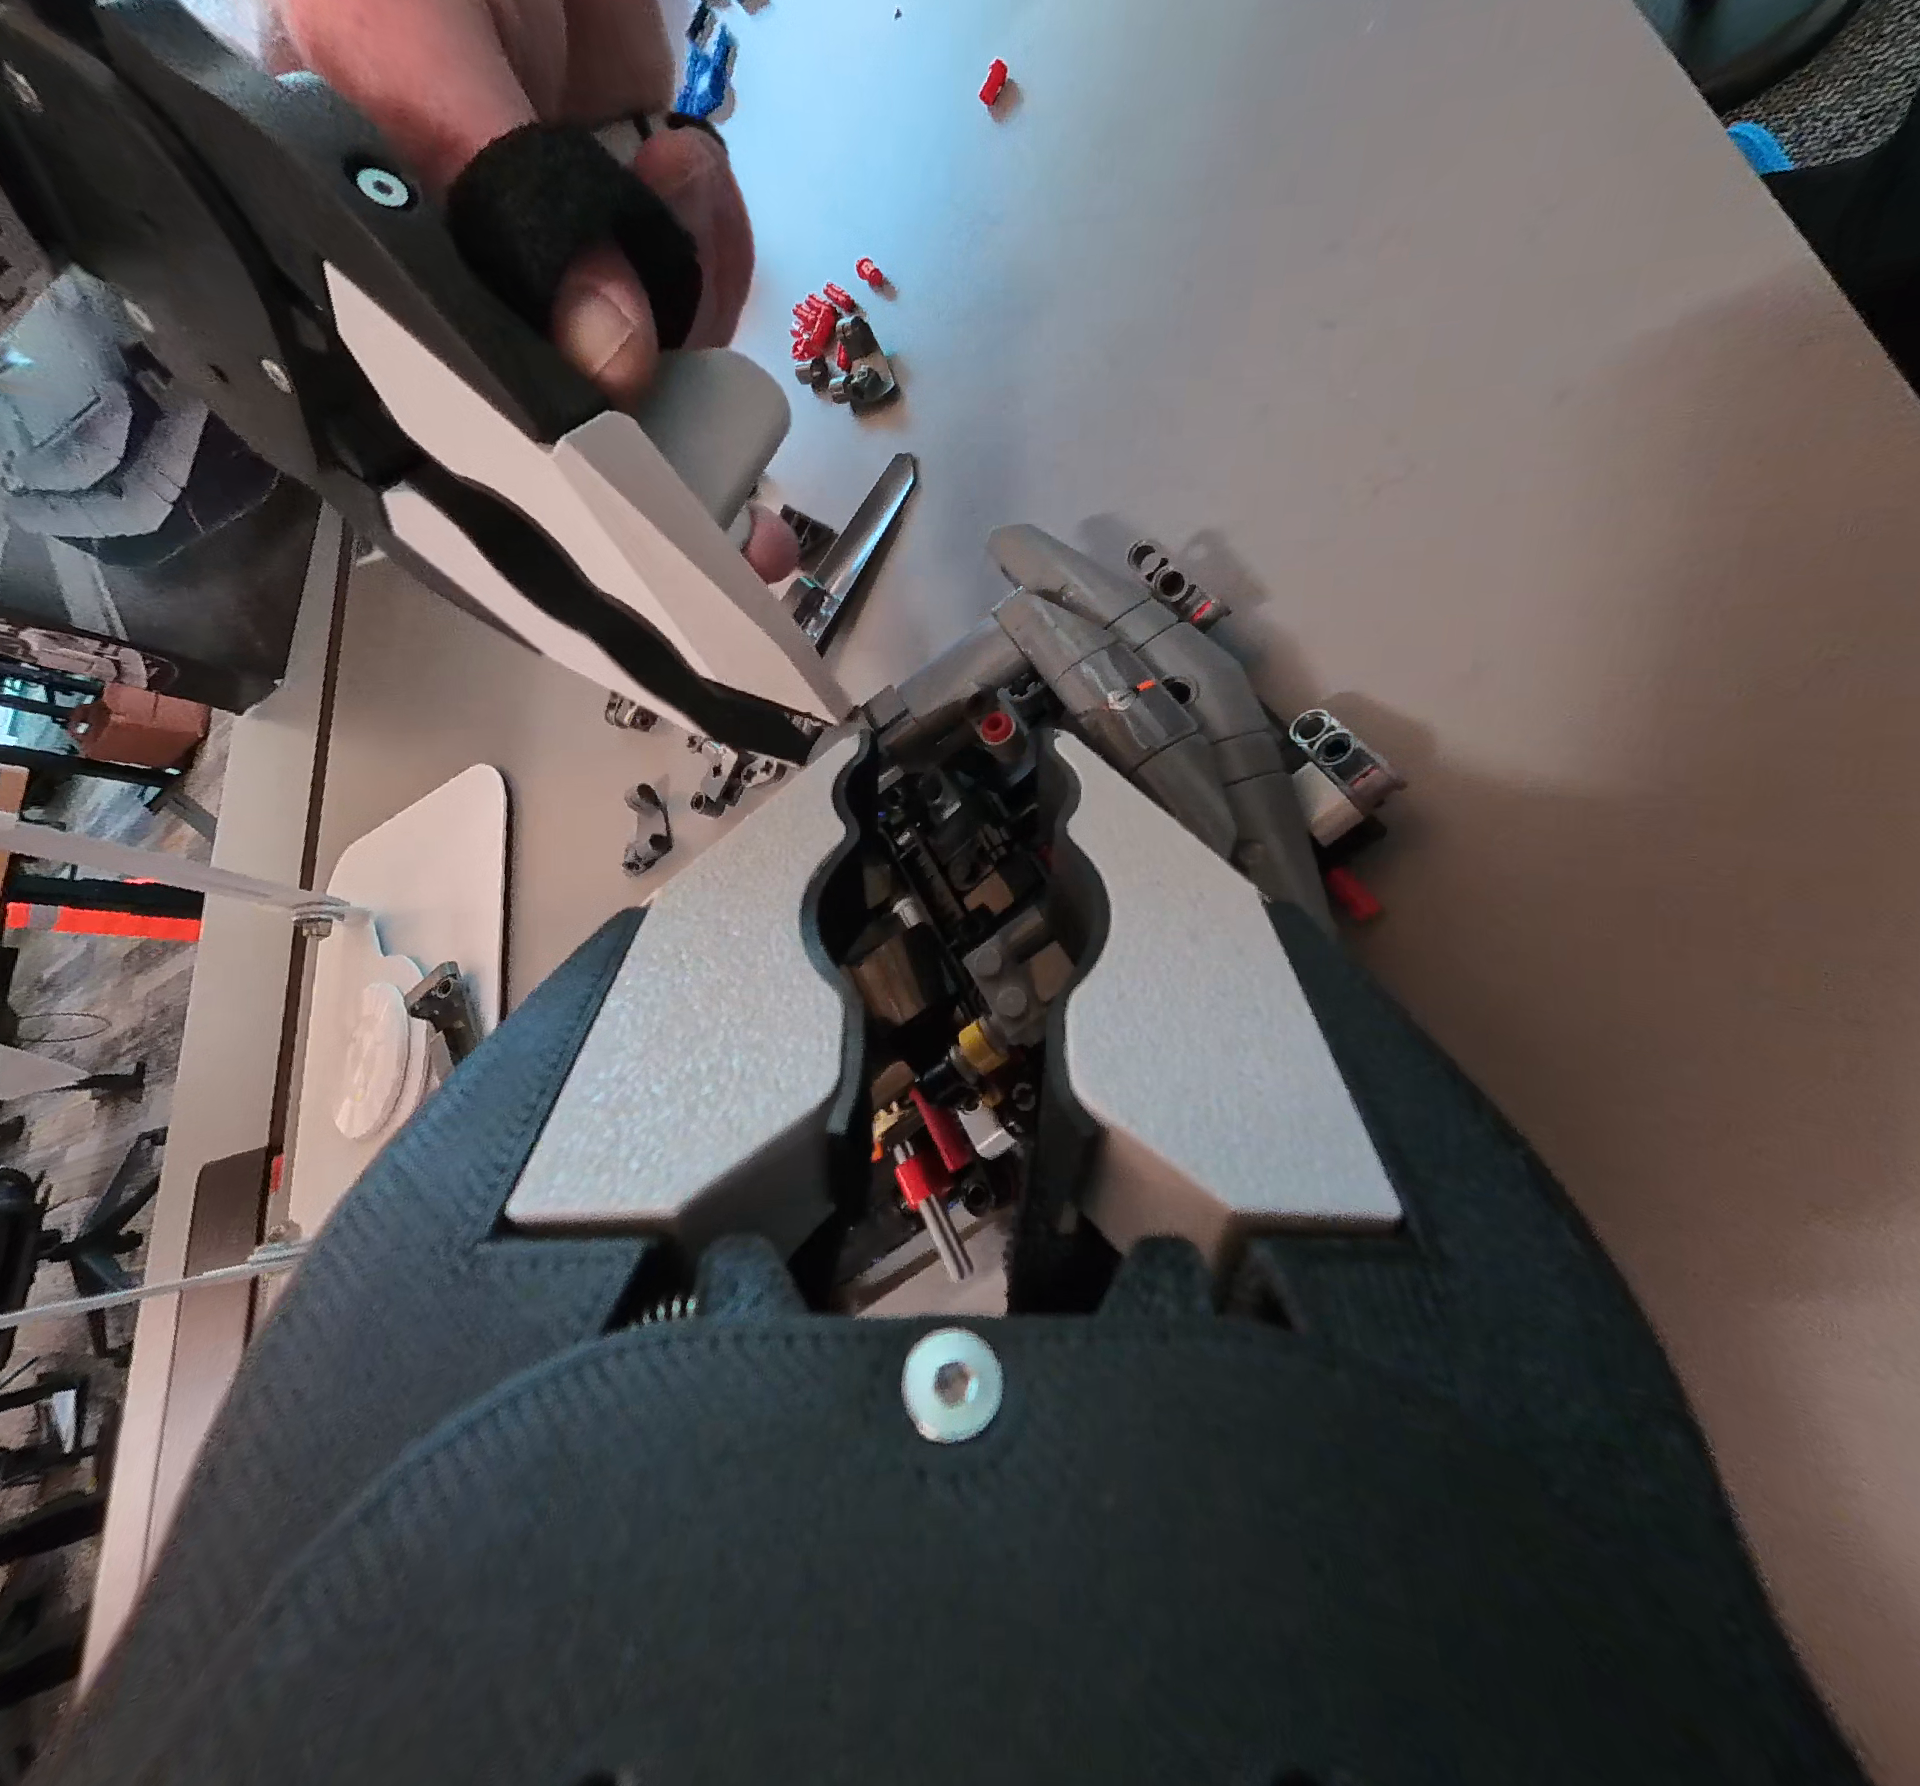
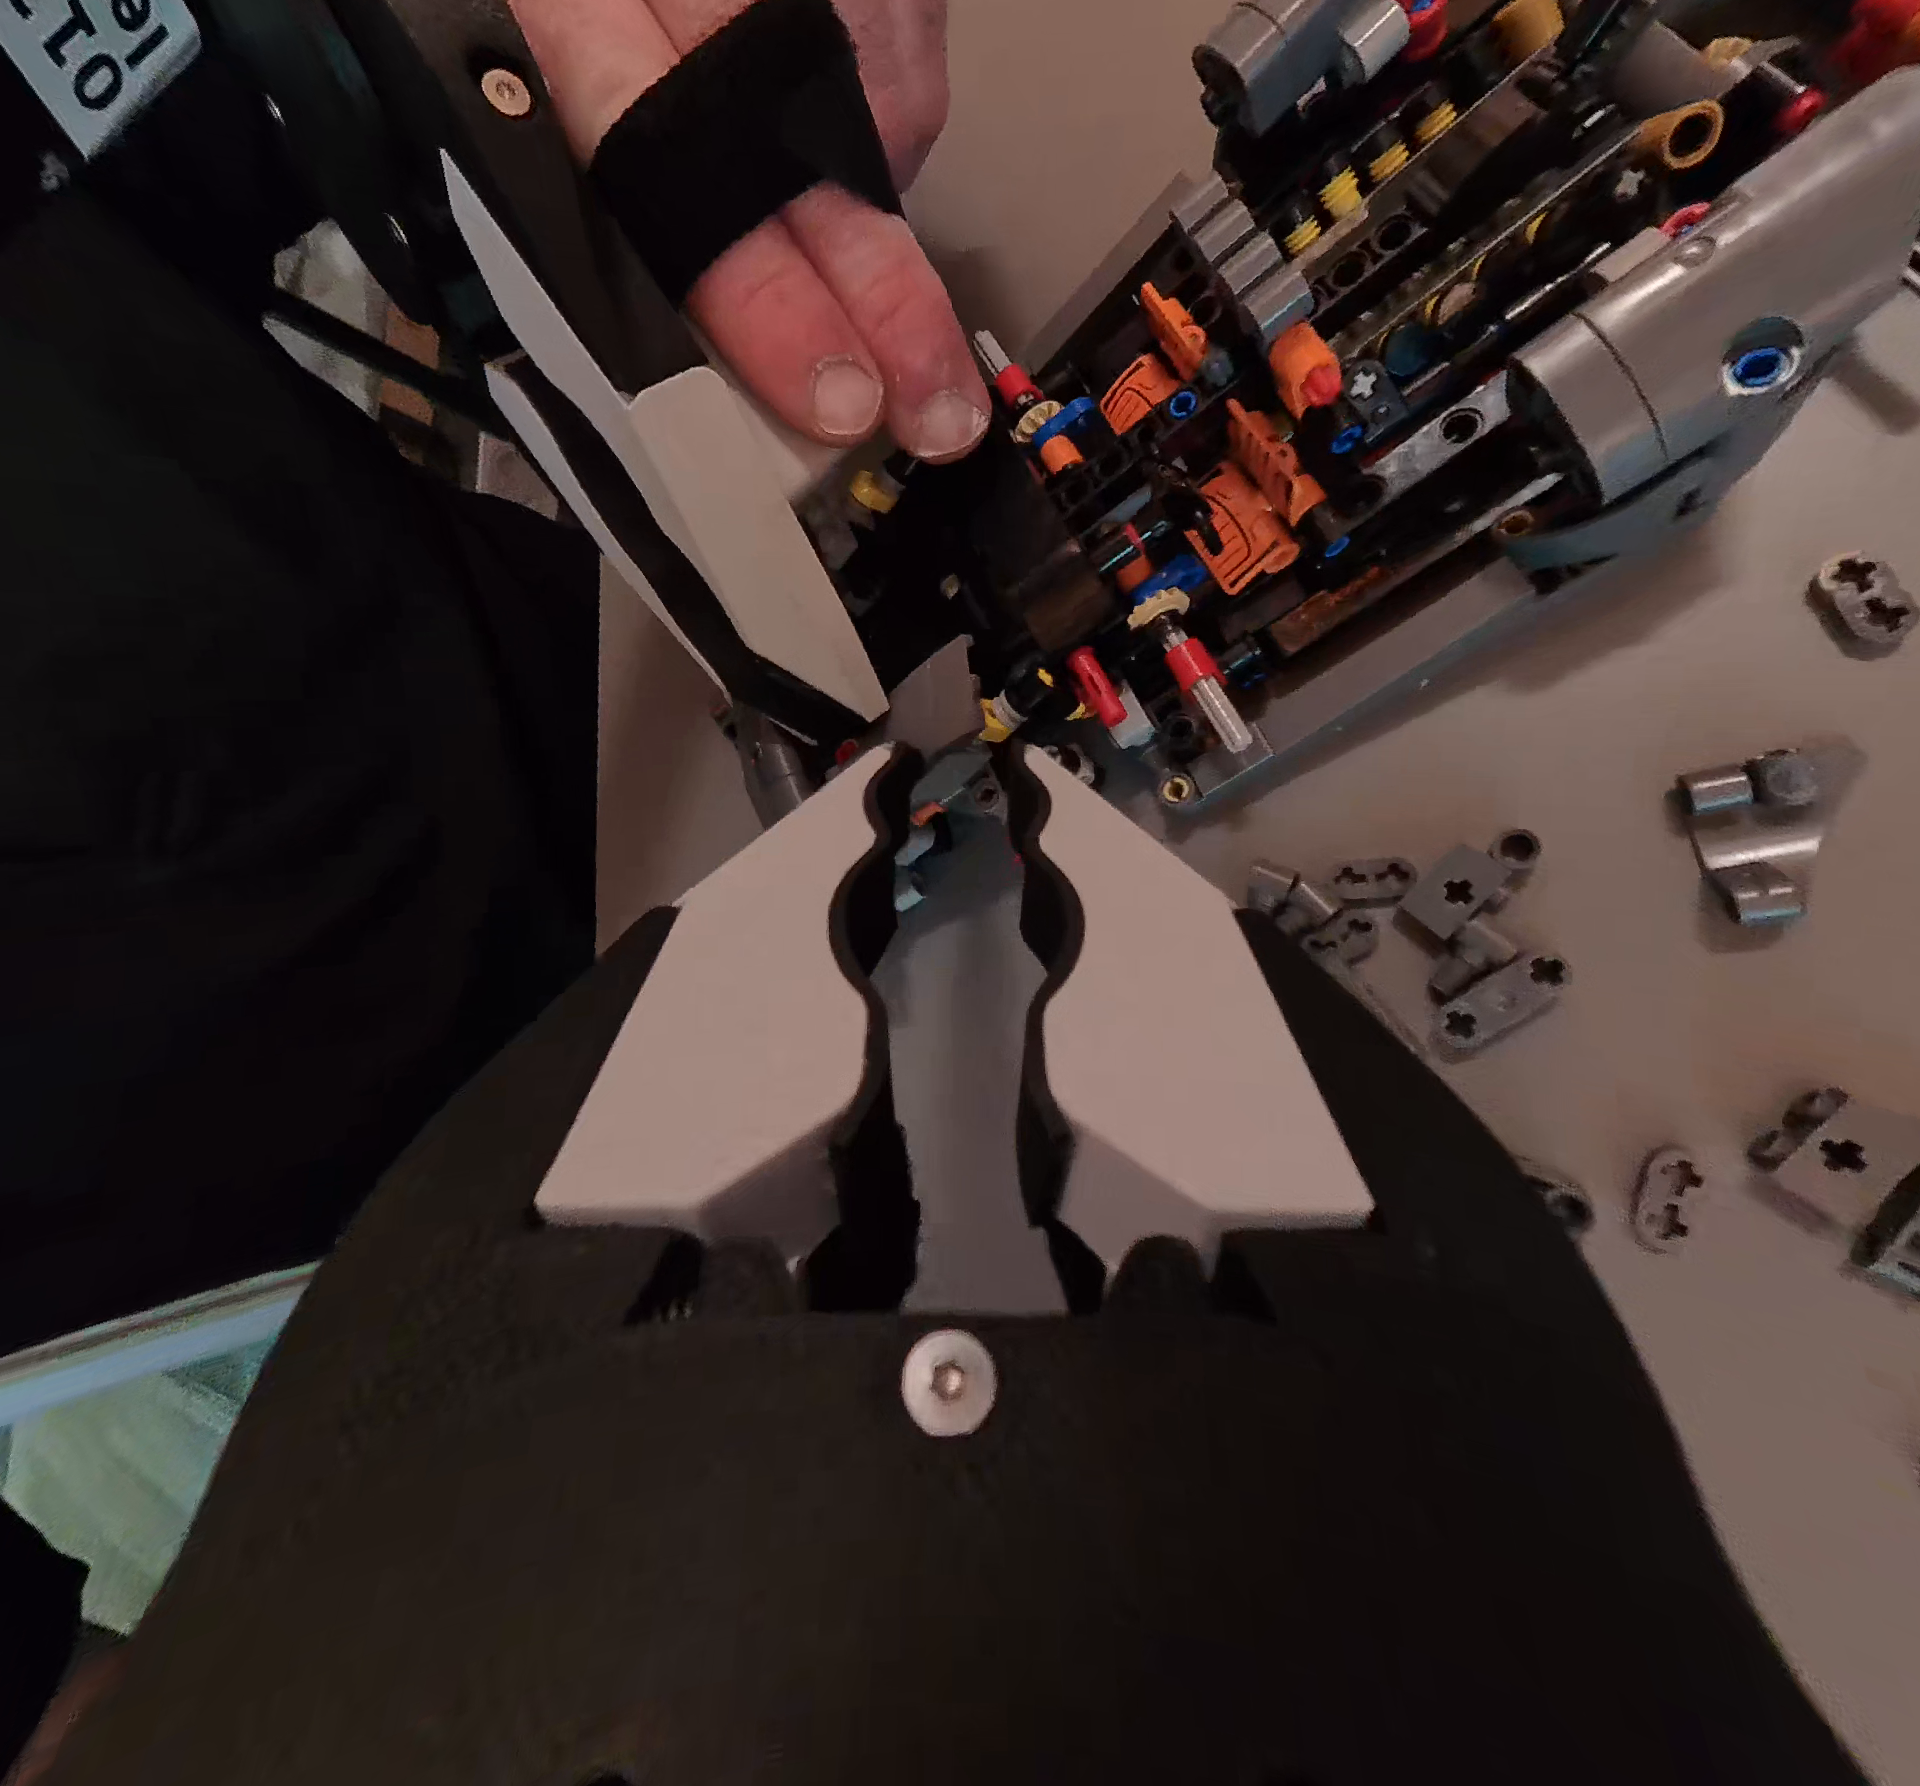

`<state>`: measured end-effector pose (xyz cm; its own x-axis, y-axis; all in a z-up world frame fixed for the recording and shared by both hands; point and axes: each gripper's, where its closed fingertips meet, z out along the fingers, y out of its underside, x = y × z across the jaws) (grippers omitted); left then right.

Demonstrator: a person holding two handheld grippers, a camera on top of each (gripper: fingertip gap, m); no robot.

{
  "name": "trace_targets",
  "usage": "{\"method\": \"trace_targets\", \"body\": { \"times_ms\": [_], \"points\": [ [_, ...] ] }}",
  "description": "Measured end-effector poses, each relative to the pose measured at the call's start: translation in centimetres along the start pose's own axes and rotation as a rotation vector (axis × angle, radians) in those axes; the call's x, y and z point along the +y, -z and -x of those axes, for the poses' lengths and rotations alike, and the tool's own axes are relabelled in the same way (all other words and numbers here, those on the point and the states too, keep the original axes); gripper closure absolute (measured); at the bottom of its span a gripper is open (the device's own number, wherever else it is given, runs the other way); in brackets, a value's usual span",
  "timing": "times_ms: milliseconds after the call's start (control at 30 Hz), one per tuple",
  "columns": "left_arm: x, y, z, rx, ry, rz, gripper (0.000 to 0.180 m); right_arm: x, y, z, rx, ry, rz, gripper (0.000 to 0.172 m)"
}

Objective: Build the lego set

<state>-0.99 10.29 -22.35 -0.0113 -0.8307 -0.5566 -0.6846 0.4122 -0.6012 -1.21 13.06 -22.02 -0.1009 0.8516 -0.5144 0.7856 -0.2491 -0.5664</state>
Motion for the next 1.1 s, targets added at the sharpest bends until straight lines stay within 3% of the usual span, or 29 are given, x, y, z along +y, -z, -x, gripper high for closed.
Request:
{"method": "trace_targets", "body": {
  "times_ms": [267, 1100],
  "points": [
    [0.04, 0.03, -0.04, 0.010, -0.009, -0.007, 0.153, 0.10, -0.45, 0.05, -0.048, -0.159, -0.130, 0.149],
    [0.47, 0.11, 0.18, 0.007, 0.006, -0.023, 0.154, -0.40, -0.55, -0.07, -0.041, -0.282, -0.313, 0.162]
  ]
}}
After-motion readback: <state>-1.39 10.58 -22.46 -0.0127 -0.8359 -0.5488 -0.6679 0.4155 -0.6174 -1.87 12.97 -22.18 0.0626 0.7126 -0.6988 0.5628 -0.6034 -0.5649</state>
